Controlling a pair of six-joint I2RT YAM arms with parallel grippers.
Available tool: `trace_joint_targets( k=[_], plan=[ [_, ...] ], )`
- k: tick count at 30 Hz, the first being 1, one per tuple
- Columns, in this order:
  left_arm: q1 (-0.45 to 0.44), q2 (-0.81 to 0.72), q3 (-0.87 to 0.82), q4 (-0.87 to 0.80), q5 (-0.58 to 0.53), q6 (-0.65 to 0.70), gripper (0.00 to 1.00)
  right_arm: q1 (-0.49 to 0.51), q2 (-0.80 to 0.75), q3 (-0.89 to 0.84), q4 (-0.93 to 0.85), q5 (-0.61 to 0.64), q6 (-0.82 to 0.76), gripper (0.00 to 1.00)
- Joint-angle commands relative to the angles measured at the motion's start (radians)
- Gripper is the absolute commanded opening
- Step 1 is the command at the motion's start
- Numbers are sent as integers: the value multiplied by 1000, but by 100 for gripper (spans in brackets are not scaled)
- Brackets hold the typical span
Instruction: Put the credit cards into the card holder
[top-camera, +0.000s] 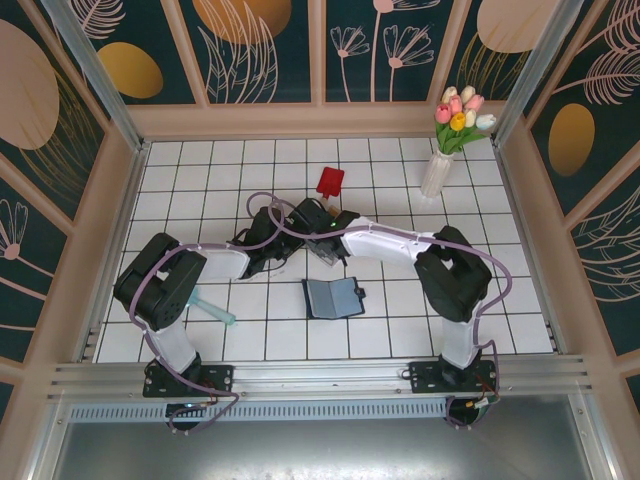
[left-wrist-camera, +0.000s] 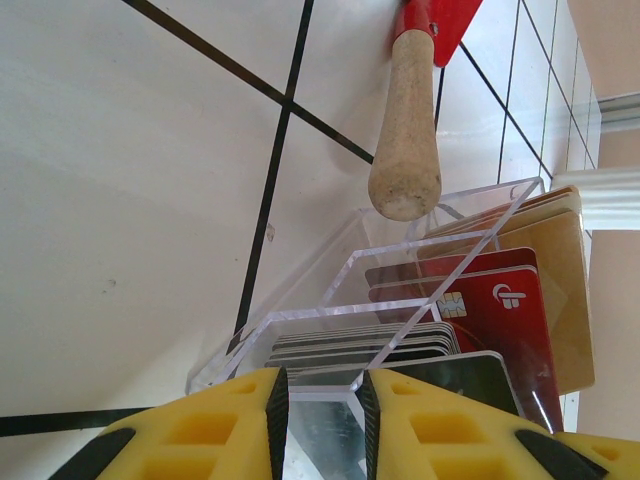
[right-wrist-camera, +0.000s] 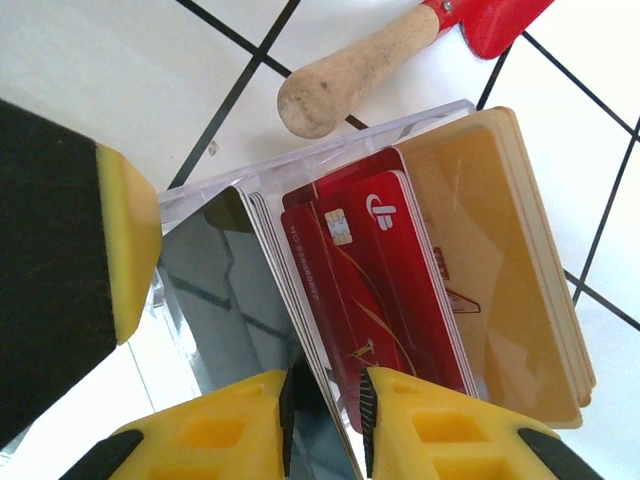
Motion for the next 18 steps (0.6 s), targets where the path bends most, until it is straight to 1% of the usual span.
trace_joint_targets(
  k=[1,7,10,14,18],
  plan=[
    [5,37,-3,-91,-46,18,29,-4,-32,-16,4,43,4,24],
    [5,39,-3,-91,-45,18,29,-4,-43,-19,3,28,8,17],
    [5,38,-5,-89,-43,18,29,-2,-58,-16,-3,23,11,16],
    [6,39,-5,-90,-45,18,29,-4,-74,-18,-4,-3,7,6],
    [5,38,-6,-88,-40,20,28,-10,-77,-22,4,-45,15,2]
  ],
)
